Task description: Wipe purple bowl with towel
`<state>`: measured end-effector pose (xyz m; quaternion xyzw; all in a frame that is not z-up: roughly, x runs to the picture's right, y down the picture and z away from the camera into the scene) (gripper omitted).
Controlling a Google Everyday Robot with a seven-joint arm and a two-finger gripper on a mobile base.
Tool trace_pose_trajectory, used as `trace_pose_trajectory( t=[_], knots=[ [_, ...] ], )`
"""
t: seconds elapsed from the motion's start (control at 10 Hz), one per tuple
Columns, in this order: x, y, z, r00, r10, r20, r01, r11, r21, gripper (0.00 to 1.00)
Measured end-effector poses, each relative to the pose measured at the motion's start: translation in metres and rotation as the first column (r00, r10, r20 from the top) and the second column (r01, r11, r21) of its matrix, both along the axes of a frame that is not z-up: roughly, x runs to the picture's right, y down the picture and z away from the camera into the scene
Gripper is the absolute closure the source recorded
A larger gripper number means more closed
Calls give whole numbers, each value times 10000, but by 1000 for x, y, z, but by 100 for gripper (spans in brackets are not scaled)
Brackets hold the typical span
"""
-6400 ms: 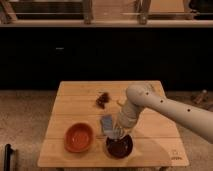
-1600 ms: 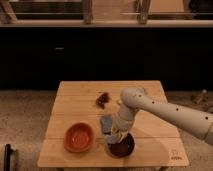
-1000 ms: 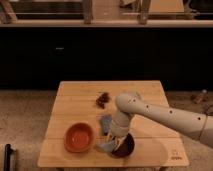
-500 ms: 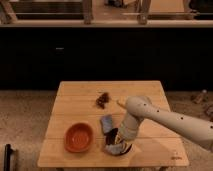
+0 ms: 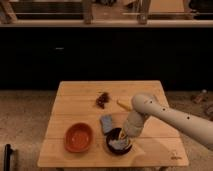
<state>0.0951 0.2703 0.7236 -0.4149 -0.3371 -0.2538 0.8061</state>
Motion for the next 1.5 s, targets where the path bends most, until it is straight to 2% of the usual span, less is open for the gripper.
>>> trace_pose_trajectory(
  t=[0.3,0.6,1.1,1.5],
  knots=[
    [-10,-26,2,9998,-189,77,186,9991,386,100],
    [-29,-38,3,9978,-516,407,492,9971,575,100],
    [-55,-34,6,9866,-1202,1108,1152,9921,500,100],
    [-49,-9,-5,9842,-1089,1397,1054,9939,324,100]
  ],
)
